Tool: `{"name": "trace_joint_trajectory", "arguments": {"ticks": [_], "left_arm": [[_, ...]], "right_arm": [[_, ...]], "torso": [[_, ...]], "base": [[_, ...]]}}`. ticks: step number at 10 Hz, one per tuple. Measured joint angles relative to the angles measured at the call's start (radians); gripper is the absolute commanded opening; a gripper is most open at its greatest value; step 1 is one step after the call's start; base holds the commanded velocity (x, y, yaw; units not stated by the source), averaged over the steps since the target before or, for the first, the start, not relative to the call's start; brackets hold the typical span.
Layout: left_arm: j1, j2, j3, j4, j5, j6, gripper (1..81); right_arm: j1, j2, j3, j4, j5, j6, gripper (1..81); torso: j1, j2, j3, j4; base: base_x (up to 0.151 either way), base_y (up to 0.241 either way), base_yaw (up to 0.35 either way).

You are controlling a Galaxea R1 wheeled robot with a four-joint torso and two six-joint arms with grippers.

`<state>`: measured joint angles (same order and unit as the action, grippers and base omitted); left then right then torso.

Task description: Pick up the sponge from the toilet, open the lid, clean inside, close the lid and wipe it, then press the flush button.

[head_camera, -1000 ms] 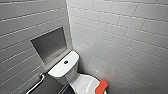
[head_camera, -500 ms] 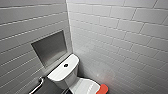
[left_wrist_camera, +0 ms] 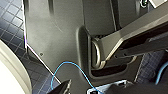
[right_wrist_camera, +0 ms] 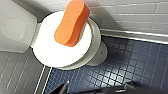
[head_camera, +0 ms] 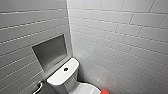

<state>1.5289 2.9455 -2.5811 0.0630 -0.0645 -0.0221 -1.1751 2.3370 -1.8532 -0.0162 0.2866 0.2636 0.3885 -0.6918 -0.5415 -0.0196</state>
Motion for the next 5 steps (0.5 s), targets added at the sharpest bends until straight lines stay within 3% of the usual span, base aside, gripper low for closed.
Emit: {"name": "trace_joint_trajectory", "arguments": {"ticks": [3,5], "left_arm": [[0.002,0.013,-0.043,0.0,0.009,0.001,81.1],[0.012,0.019,-0.046,0.0,0.01,0.001,81.1]], "right_arm": [[0.028,0.0,0.004,0.0,0.0,0.0,81.1],[0.045,0.0,0.008,0.0,-0.001,0.0,81.1]], "torso": [[0.065,-0.104,-0.031,0.0],[0.107,-0.171,-0.094,0.0]], "base": [[0.0,0.0,0.0],[0.0,0.0,0.0]]}}
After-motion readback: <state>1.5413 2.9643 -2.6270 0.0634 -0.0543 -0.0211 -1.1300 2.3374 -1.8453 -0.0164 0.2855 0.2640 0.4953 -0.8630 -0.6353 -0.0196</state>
